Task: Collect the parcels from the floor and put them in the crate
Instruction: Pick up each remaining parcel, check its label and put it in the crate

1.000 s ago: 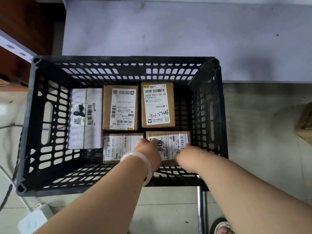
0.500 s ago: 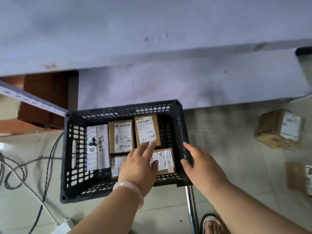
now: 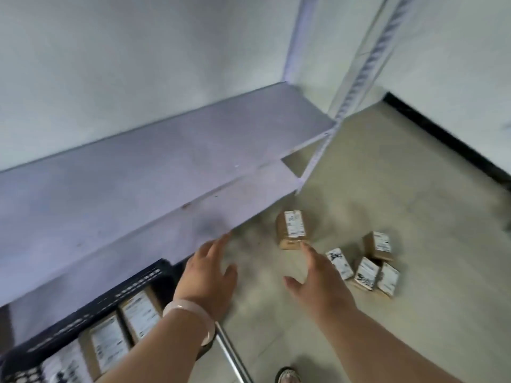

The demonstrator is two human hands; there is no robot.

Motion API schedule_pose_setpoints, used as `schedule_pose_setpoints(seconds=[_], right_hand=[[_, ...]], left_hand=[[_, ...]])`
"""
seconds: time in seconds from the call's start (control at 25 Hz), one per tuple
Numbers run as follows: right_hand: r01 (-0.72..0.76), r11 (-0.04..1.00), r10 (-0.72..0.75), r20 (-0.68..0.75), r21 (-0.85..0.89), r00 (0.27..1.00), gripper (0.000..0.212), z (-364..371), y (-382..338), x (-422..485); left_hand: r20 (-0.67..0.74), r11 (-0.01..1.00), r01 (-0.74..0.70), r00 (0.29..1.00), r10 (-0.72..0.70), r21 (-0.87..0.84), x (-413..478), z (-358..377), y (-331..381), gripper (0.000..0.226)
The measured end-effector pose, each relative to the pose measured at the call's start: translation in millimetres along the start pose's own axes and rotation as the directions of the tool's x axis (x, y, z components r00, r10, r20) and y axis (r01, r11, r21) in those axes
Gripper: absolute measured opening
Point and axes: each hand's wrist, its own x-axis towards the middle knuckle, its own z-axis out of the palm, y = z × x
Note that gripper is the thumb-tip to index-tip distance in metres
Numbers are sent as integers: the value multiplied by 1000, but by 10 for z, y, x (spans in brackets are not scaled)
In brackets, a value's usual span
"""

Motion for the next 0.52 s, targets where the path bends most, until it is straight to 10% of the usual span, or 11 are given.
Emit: schedule_pose_setpoints(seconds=[0.52], right_hand=[[-462,874,469,-15,152,883,74,-1196,2789,-60]], left_hand=[[170,989,-132,978,119,66,498,1828,2007,65]])
